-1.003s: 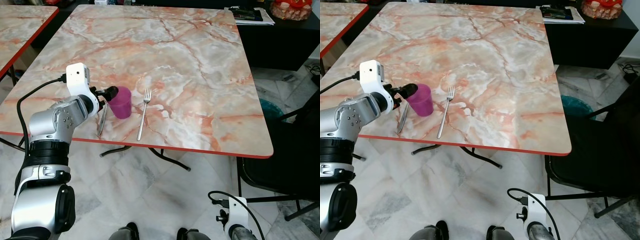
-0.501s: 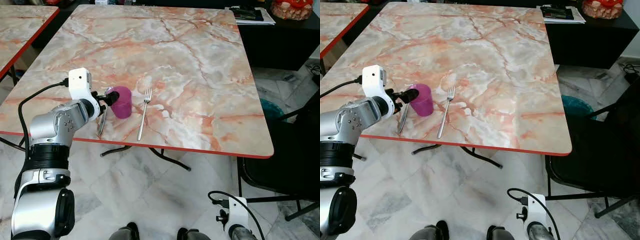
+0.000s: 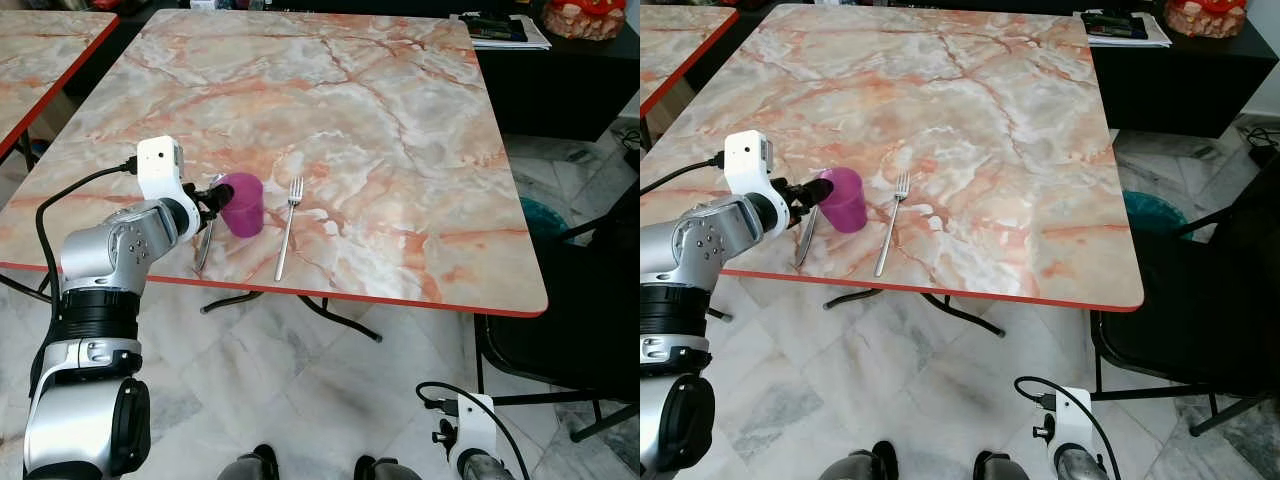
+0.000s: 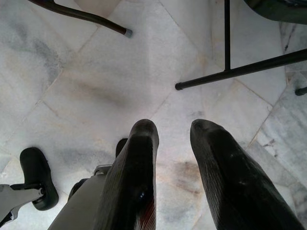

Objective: Setting the table

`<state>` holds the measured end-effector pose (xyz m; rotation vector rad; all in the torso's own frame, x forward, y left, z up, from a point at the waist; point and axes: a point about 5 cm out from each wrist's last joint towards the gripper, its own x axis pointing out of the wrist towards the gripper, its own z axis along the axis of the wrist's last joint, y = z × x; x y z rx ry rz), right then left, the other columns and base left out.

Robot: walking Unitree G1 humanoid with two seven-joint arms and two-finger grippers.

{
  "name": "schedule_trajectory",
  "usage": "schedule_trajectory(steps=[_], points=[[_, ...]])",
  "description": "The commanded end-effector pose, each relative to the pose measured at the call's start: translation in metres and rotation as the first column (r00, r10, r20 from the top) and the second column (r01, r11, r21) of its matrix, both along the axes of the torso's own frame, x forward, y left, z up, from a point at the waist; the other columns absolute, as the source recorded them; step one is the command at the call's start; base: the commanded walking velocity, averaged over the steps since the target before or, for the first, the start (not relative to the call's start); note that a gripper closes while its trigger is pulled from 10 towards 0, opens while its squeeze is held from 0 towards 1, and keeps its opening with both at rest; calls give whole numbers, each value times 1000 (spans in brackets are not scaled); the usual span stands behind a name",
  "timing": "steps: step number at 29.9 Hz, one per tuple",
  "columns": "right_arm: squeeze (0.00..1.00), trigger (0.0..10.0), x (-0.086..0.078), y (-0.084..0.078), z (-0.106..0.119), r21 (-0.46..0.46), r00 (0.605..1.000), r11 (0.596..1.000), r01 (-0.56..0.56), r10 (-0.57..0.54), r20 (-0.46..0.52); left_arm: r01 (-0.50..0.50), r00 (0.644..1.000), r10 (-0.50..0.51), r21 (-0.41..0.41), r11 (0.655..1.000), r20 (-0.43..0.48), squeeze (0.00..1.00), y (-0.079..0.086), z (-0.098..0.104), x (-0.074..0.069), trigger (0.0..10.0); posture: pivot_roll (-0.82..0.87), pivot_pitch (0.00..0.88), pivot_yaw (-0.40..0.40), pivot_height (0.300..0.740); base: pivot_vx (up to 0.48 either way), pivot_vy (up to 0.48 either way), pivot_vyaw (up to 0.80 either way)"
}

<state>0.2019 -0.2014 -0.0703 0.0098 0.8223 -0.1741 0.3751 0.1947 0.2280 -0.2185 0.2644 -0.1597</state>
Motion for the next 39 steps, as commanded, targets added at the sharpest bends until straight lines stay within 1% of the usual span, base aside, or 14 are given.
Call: schedule_trajectory(steps=[1, 18, 23, 25, 26, 29, 30, 31, 33, 35, 36, 37, 38, 39], points=[[0, 10000, -8, 0, -4, 1, 1000, 1000, 9, -9, -26, -13, 1000, 13, 15, 1000, -18, 0, 2, -5, -3, 0, -11, 212, 2, 740, 0, 0, 0], [0, 10000, -7, 0, -4, 1, 1000, 1000, 8, -8, -26, -30, 999, 30, 16, 999, -11, 0, 3, -4, -3, 0, -10, 210, 2, 740, 0, 0, 0], [0, 10000, -7, 0, -4, 1, 1000, 1000, 7, -7, -26, -50, 997, 51, -16, 999, 53, 0, 5, 2, -3, 0, -9, 210, 2, 740, 0, 0, 0], [0, 10000, -7, 0, -4, 1, 1000, 1000, 7, -7, -26, -50, 997, 51, -21, 999, 59, 0, 4, 2, -3, 0, -9, 210, 2, 740, 0, 0, 0], [0, 10000, -7, 0, -4, 2, 1000, 1000, 8, -8, -26, -52, 995, 56, -55, 997, 82, 0, 5, 3, -4, 0, -9, 210, 2, 740, 0, 0, 0], [0, 10000, -7, 0, -4, 2, 1000, 1000, 8, -8, -25, -48, 993, 56, -81, 996, 100, 0, 4, 5, -6, 0, -11, 208, -1, 740, 0, 0, 0], [0, 10000, -7, -1, -4, 1, 1000, 1000, 8, -8, -25, -41, 991, 54, -104, 994, 122, 0, 3, 8, -6, 0, -11, 205, -4, 740, 0, 0, 0], [0, 10000, -7, -1, -4, 1, 1000, 1000, 8, -8, -25, -41, 991, 54, -104, 994, 122, 0, 3, 8, -6, 0, -11, 205, -4, 740, 0, 0, 0], [0, 10000, -7, -1, -4, 1, 1000, 1000, 8, -8, -25, -29, 978, 60, -157, 987, 200, 0, 3, 19, -7, 0, -12, 204, -5, 740, 0, 0, 0], [0, 10000, -7, -1, -4, 1, 1000, 1000, 8, -8, -25, -28, 975, 64, -166, 986, 214, 0, 3, 21, -7, 0, -12, 204, -5, 740, 0, 0, 0], [0, 10000, -7, -1, -4, 0, 1000, 1000, 7, -7, -25, -54, 943, 114, -193, 980, 313, 0, 8, 35, -9, 1765, -14, 201, -6, 740, 0, 0, 0], [0, 10000, -7, -1, -4, 0, 1000, 1000, 7, -7, -25, -81, 916, 157, -212, 974, 369, 0, 13, 44, -10, 8902, -14, 201, -6, 740, 0, 0, 0], [0, 10000, -7, -1, -4, 0, 1000, 1000, 7, -7, -25, -99, 896, 186, -226, 969, 404, 0, 17, 49, -12, 8902, -16, 200, -6, 740, 0, 0, 0], [0, 10000, -7, -2, -4, -1, 1000, 1000, 7, -7, -25, -154, 866, 234, -208, 966, 443, 0, 25, 55, -14, 10000, -15, 197, -6, 740, 0, 0, 0]])
